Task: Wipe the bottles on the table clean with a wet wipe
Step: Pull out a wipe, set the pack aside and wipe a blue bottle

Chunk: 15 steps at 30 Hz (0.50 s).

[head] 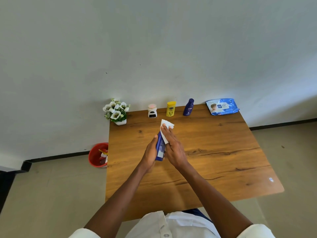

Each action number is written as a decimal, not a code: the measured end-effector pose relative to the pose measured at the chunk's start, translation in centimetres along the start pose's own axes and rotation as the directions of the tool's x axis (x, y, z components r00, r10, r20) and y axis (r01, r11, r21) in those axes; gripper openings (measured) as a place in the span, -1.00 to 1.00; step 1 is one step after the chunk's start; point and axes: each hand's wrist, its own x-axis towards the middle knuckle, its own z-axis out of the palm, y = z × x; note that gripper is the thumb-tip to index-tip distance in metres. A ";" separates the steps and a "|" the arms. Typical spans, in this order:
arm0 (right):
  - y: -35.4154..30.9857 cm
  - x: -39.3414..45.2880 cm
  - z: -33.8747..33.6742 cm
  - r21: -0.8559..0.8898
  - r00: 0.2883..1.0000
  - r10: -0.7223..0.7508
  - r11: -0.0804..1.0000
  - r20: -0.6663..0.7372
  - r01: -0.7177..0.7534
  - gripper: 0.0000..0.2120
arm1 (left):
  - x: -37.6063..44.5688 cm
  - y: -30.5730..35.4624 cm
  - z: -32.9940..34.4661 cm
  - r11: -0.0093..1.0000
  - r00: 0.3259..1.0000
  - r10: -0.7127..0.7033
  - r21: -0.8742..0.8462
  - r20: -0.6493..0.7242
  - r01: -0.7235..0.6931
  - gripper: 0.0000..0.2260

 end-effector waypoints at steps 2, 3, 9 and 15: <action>0.0 -0.2 -0.3 0.155 0.998 0.057 0.986 0.010 -0.058 -0.46 | 0.2 -0.2 -0.6 0.995 0.997 -0.069 -0.074 0.023 0.071 -0.49; -0.1 -0.3 -0.5 0.237 0.996 0.090 0.967 0.019 -0.092 -0.49 | 0.4 -0.4 -1.0 0.989 0.995 -0.094 -0.109 0.040 0.098 -0.46; 0.1 -0.4 -2.4 0.678 0.865 0.502 0.633 0.009 -0.374 -0.69 | 0.5 -0.7 -2.9 0.950 0.981 -0.183 -0.244 0.064 0.193 -0.48; 2.1 0.0 -4.1 0.780 0.714 0.700 0.446 0.001 -0.439 -0.73 | 0.4 -0.9 -3.2 0.962 0.985 -0.164 -0.211 0.060 0.173 -0.48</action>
